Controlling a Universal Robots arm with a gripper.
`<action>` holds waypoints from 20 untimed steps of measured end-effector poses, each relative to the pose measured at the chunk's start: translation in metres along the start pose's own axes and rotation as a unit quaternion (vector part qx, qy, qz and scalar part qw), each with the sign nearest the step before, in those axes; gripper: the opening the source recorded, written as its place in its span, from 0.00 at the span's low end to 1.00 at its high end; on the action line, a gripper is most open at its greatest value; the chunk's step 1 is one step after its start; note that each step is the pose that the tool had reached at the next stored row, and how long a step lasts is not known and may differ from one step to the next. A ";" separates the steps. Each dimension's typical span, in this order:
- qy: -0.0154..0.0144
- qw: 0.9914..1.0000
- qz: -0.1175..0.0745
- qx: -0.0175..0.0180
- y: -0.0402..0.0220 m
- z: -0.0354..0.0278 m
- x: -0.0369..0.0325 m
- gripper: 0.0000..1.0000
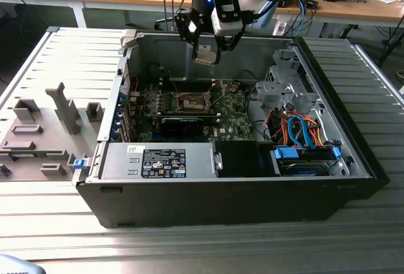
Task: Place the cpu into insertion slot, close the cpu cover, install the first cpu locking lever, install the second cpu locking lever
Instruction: 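Place the cpu into insertion slot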
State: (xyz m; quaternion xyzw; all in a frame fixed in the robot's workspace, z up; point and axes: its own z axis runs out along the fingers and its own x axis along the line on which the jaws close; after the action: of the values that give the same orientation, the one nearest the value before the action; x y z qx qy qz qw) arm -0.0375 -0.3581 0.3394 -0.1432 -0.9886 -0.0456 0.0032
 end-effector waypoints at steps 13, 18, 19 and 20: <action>-0.001 1.000 0.014 0.000 -0.0001 0.0000 0.0000 0.55; -0.002 1.000 0.019 0.000 -0.0001 0.0000 0.0000 0.55; -0.002 1.000 0.020 0.000 -0.0001 0.0000 0.0000 0.55; -0.002 1.000 0.021 0.000 -0.0001 0.0000 0.0000 0.55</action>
State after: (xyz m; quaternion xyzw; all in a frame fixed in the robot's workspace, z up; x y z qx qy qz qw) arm -0.0374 -0.3582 0.3394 -0.1642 -0.9854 -0.0457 0.0022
